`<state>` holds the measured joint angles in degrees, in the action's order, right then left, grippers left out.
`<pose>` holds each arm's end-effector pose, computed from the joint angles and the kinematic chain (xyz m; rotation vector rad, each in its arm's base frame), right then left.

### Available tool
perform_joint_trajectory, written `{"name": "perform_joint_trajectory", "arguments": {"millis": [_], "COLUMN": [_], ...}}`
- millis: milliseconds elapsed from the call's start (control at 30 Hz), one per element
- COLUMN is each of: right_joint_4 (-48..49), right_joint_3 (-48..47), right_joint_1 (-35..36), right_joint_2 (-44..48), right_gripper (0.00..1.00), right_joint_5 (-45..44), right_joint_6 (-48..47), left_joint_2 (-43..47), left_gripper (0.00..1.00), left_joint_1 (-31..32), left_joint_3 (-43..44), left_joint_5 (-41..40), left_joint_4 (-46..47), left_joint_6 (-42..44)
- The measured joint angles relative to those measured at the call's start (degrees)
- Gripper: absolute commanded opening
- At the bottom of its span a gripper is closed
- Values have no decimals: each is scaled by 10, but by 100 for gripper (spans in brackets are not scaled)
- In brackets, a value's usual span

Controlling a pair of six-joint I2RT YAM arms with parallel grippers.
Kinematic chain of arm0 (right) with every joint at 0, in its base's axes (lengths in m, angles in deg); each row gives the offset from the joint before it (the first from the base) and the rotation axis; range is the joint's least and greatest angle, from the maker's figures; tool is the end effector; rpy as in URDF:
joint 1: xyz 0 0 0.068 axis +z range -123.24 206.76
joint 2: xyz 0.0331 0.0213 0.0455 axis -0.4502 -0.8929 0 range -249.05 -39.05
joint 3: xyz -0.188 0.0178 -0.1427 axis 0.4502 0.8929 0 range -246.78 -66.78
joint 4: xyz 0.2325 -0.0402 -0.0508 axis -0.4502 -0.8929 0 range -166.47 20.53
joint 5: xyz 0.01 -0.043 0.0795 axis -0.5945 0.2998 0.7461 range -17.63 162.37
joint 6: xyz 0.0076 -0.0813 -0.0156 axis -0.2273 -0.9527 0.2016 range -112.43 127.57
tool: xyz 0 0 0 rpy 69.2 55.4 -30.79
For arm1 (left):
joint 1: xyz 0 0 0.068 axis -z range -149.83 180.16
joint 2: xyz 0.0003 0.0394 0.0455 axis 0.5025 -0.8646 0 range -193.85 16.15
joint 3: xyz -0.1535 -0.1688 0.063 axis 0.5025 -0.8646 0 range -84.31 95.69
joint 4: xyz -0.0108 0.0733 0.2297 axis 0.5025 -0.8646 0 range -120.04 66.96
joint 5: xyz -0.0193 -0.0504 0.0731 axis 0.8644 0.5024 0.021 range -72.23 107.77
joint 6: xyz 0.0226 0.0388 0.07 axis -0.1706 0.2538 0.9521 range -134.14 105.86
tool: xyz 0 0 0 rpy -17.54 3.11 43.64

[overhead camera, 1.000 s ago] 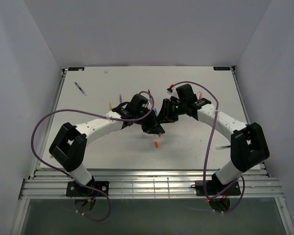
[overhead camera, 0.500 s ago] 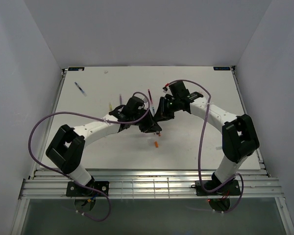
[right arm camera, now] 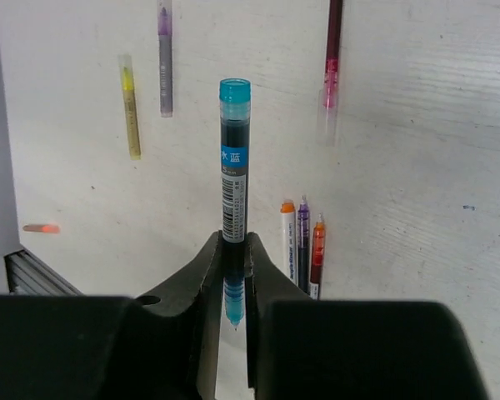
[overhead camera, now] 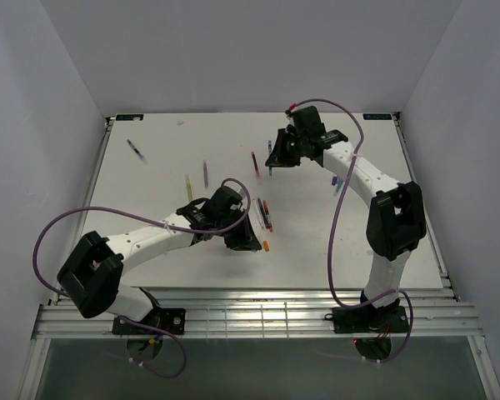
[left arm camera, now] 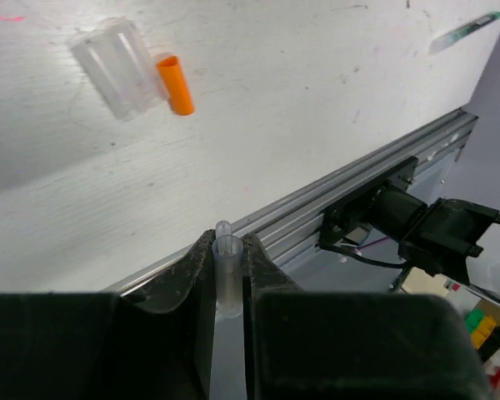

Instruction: Open the pen caps

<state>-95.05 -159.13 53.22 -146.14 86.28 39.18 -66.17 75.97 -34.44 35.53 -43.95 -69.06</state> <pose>0.3754 0.2064 0.2377 -0.0272 2.3814 0.7877 0.1904 -0.2276 0.1537 -0.0778 2.7993 -0.9919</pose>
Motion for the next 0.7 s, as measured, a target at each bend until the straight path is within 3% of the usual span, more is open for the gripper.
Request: {"name": "perform_joint_trajectory", "arguments": {"millis": [233, 500, 700], "right_joint_4": [-17, -35, -33], "right_joint_3": [70, 135, 135], "right_joint_1": [7, 7, 9], "right_joint_2": [2, 1, -10], "right_gripper": [8, 8, 9], "right_joint_5": [-12, -9, -1], "right_joint_6": [-66, -86, -101], "left_joint_2": [-13, -97, -139], "left_gripper": [0, 0, 11], "left_joint_1": [-19, -20, -21], "left_joint_3": [5, 4, 17], "left_joint_5": [-52, -45, -29], "left_joint_4": [-75, -65, -46], "left_joint_6": [16, 33, 43]}}
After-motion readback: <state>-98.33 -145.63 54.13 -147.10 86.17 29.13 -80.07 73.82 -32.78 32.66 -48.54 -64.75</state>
